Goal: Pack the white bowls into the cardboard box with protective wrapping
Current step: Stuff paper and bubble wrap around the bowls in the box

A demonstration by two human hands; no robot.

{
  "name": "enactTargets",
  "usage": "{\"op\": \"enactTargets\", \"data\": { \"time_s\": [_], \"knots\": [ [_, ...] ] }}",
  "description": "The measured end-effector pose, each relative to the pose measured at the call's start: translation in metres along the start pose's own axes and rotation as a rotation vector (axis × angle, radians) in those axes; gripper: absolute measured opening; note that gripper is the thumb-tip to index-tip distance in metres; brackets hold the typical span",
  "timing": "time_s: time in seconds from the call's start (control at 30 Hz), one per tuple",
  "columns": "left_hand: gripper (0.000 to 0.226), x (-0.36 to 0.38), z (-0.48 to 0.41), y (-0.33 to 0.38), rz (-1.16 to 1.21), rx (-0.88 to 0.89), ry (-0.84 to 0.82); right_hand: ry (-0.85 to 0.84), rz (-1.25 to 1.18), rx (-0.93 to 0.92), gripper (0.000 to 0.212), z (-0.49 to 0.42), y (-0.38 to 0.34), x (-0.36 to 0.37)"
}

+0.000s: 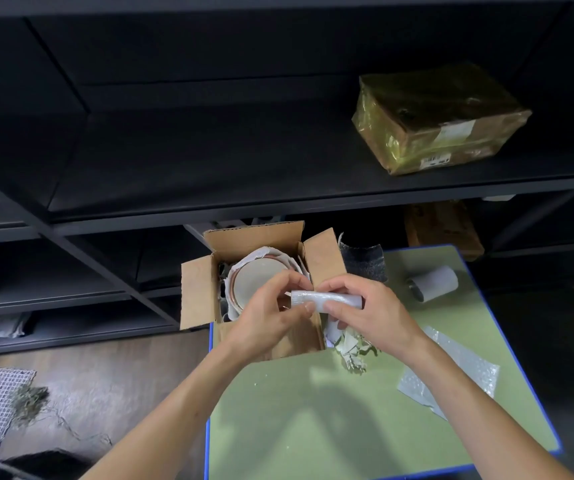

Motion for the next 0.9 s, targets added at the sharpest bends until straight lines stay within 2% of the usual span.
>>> {"op": "enactTargets", "data": {
  "time_s": [0.07, 0.13, 0.2, 0.33, 0.4, 0.5, 0.57, 0.67, 0.8, 0.9],
  "knots": [
    [0.014, -0.008, -0.012, 0.000, -0.125, 0.035, 0.026, 0.080, 0.121, 0.012, 0.019, -0.006, -0.003, -0.010],
    [0.013, -0.023, -0.028, 0.001, -0.378, 0.107, 0.107, 0.169, 0.292, 0.006, 0.017, -0.015, -0.010, -0.022],
    [0.022, -0.034, -0.045, 0.003, -0.651, 0.177, 0.145, 0.220, 0.440, -0.022, 0.015, -0.024, -0.018, -0.030],
    [0.043, -0.028, -0.072, 0.001, -0.919, 0.276, -0.041, 0.248, 0.590, -0.108, 0.013, -0.043, -0.032, -0.031],
    [0.048, -0.023, -0.080, -0.008, -0.994, 0.286, -0.130, 0.238, 0.601, -0.132, 0.014, -0.050, -0.035, -0.029],
    [0.044, -0.022, -0.086, -0.022, -1.072, 0.289, -0.143, 0.205, 0.634, -0.168, 0.015, -0.058, -0.037, -0.022],
    [0.044, -0.022, -0.085, -0.026, -1.084, 0.308, -0.113, 0.169, 0.647, -0.179, 0.014, -0.065, -0.039, -0.016],
    [0.054, -0.023, -0.081, -0.031, -1.052, 0.331, -0.065, 0.079, 0.674, -0.186, 0.017, -0.078, -0.041, -0.003],
    [0.029, -0.033, -0.072, -0.036, -1.021, 0.347, 0.074, -0.006, 0.826, -0.181, 0.020, -0.098, -0.041, 0.014],
    [0.029, -0.033, -0.068, -0.035, -1.016, 0.345, 0.116, -0.013, 1.022, -0.258, 0.022, -0.108, -0.043, 0.029]
  ]
}}
Point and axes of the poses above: each hand's wrist, its own z-axis away from the middle knuckle, its own x-axis out of the palm, y = z × x, the point moved 7 cm from there along -z, towards the middle knuckle
